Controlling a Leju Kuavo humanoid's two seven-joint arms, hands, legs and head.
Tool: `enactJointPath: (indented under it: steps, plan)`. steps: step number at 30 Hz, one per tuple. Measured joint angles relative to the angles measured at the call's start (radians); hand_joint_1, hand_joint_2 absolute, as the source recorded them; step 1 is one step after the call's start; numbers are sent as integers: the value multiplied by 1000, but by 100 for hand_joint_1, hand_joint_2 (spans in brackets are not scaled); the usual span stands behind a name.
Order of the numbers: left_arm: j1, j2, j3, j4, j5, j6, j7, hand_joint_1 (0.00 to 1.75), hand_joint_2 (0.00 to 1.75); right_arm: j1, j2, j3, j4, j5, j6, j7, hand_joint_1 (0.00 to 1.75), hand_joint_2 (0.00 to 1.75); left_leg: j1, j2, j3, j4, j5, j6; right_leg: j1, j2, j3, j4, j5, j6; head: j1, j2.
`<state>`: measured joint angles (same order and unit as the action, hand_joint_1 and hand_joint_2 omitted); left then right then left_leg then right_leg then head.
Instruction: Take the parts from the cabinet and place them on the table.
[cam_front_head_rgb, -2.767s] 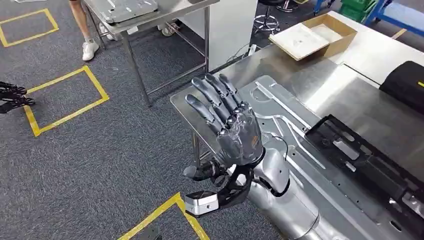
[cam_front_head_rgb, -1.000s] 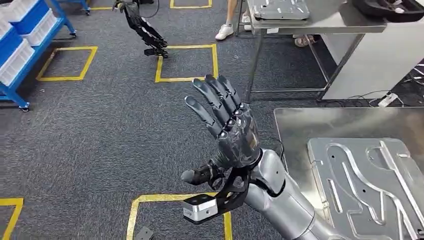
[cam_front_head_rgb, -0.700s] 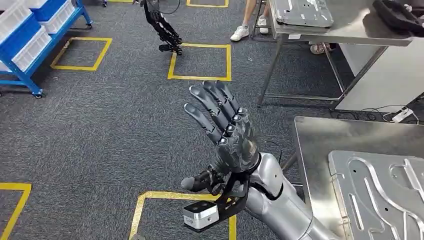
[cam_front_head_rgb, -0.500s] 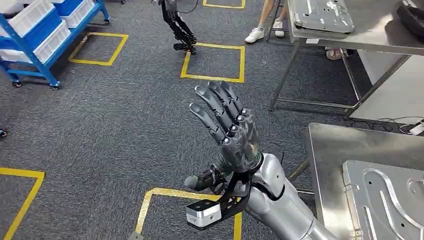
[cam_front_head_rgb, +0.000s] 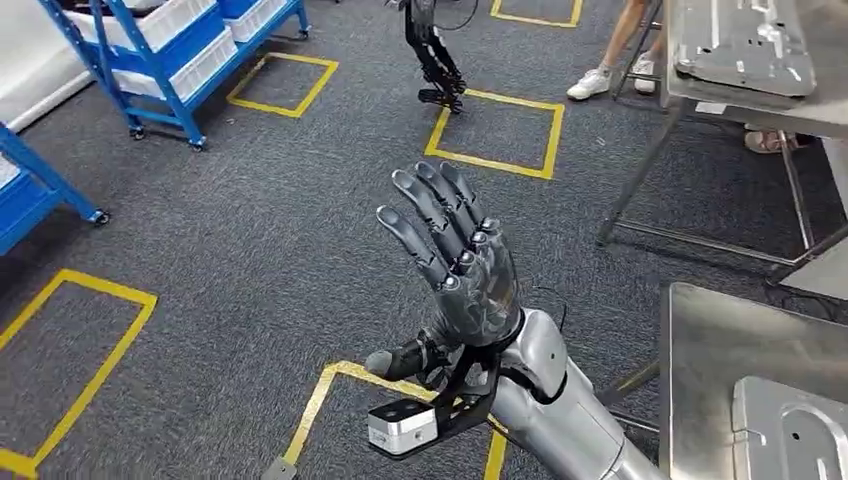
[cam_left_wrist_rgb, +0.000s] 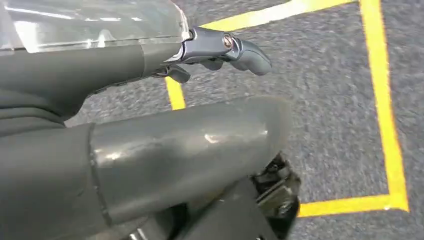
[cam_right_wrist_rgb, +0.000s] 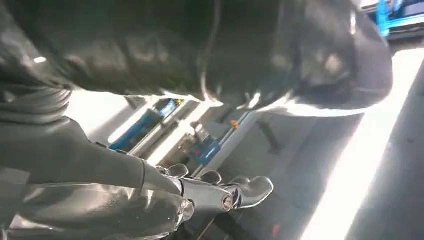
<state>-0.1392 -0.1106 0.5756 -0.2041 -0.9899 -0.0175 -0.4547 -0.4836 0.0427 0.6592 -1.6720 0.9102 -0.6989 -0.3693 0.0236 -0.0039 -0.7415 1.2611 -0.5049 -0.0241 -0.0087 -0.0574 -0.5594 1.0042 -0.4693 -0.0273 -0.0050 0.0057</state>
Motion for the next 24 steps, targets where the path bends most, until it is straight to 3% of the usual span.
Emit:
enactJointPath:
  steps: [1, 2, 3, 4, 7, 8, 9, 10, 12, 13, 14, 15, 16, 17, 18, 19, 21, 22, 24]
  plan:
    - [0, 0, 0, 0, 0, 0, 0, 0, 0, 0, 0, 0, 0, 0, 0, 0, 0, 0, 0, 8, 49, -87, 44, 1, 0, -12, 2, 2, -4, 3, 0, 0]
    - [-1, 1, 0, 0, 0, 0, 0, 0, 0, 0, 1, 0, 0, 1, 0, 0, 0, 0, 0, 29, 98, -175, 80, 4, 0, -21, 5, 5, -8, 7, 0, 0]
    - [-4, 1, 0, 0, 0, 0, 0, 0, 0, 0, 2, 0, 0, 2, 0, 0, 0, 0, -9, 90, 129, -240, 74, 9, 4, -31, 6, 9, -14, 13, 0, 0]
    - [-5, 1, 0, 0, 0, 0, 0, 0, 0, -1, 2, 0, 0, 2, 0, 0, 0, 0, -16, 78, 131, -242, 78, 22, 11, -37, 5, 13, -17, 18, 1, 0]
    - [-2, 2, 0, 0, 0, 0, 0, 0, 0, 0, 3, 0, 0, 4, 0, 0, 0, 0, -21, 46, 123, -240, 78, 34, 12, -61, 10, 8, -19, 29, 1, 0]
    - [0, 2, 0, 0, 0, 0, 0, 0, 0, -1, 4, 0, -1, 3, 0, 0, 0, 0, -11, 32, 131, -252, 85, 46, 7, -56, 11, 12, -27, 40, 1, 0]
    - [0, 2, 0, 0, 0, 0, 0, 0, 0, -1, 5, 0, -1, 4, 0, 0, 0, 0, -11, 22, 131, -255, 87, 49, 2, -6, 5, 34, -45, 43, 1, 0]
    - [-4, 2, 0, 0, 0, 0, 0, 0, 0, -1, 4, 0, -1, 4, 0, 0, 0, 0, -10, 14, 131, -254, 88, 57, 0, 31, -23, 94, -84, 43, 1, 0]
    - [-7, 2, 0, 0, 0, 0, 0, 0, 0, 5, 2, -3, 0, 3, 0, 0, 0, 0, -12, -9, 130, -254, 87, 60, -1, 54, -105, 257, -156, 46, 1, 0]
    - [-6, 2, 0, 0, 0, 0, 0, 0, 0, 8, 2, -3, 1, 3, 0, 0, 0, 0, -13, -22, 129, -253, 87, 60, -2, 56, -140, 320, -171, 47, 1, 0]
    - [-5, 2, 0, 0, 0, 0, 0, 0, 0, 9, 2, -3, 2, 3, 0, 0, 0, 0, -13, -36, 129, -251, 87, 60, -2, 56, -153, 332, -156, 46, 1, 0]
    - [-5, 2, 0, 0, 0, 0, 0, 0, 0, 9, 2, -3, 2, 3, 0, 0, 0, 0, -13, -49, 129, -249, 86, 60, -2, 57, -143, 299, -122, 45, 1, 0]
    - [-5, 2, 0, 0, 0, 0, 0, 0, 0, 9, 2, -3, 2, 3, 0, 1, 0, 0, -13, -65, 130, -245, 85, 58, -4, 60, -110, 221, -69, 43, 1, 0]
    - [-6, 2, -1, 0, 0, -1, 0, 0, 0, 8, 3, -3, 2, 3, 0, 2, 0, 0, -13, -79, 131, -242, 83, 55, -6, 76, -69, 132, -20, 40, 1, 0]
    - [-6, 2, -1, 0, 0, -1, 0, 0, 0, 7, 3, -3, 2, 3, 0, 2, 0, 0, -11, -89, 130, -238, 81, 52, -10, 120, -39, 55, 7, 37, 2, 0]
    - [-7, 2, -1, 0, 0, -1, 0, 0, 0, 7, 3, -3, 3, 3, 0, 3, 0, 0, -15, -97, 122, -235, 80, 47, -13, 160, -32, 39, -8, 36, 1, 0]
    - [-6, 2, -1, 0, 2, -1, 0, 0, 0, 6, 3, -3, 4, 4, 0, 4, 0, 0, -9, -117, 113, -235, 85, 34, -5, 142, -33, 35, -5, 36, 1, 0]
    - [-4, 2, -1, 0, 2, -2, 0, 0, 0, 4, 3, -3, 5, 5, 0, 4, 0, 0, -4, -130, 112, -240, 89, 25, -3, 133, -32, 36, -5, 31, 1, 0]
    - [-3, 2, -1, 0, 2, -2, 0, 0, 0, 3, 3, -3, 5, 5, 0, 4, 0, 0, -4, -132, 112, -241, 90, 24, -3, 131, -32, 35, -5, 30, 1, 0]
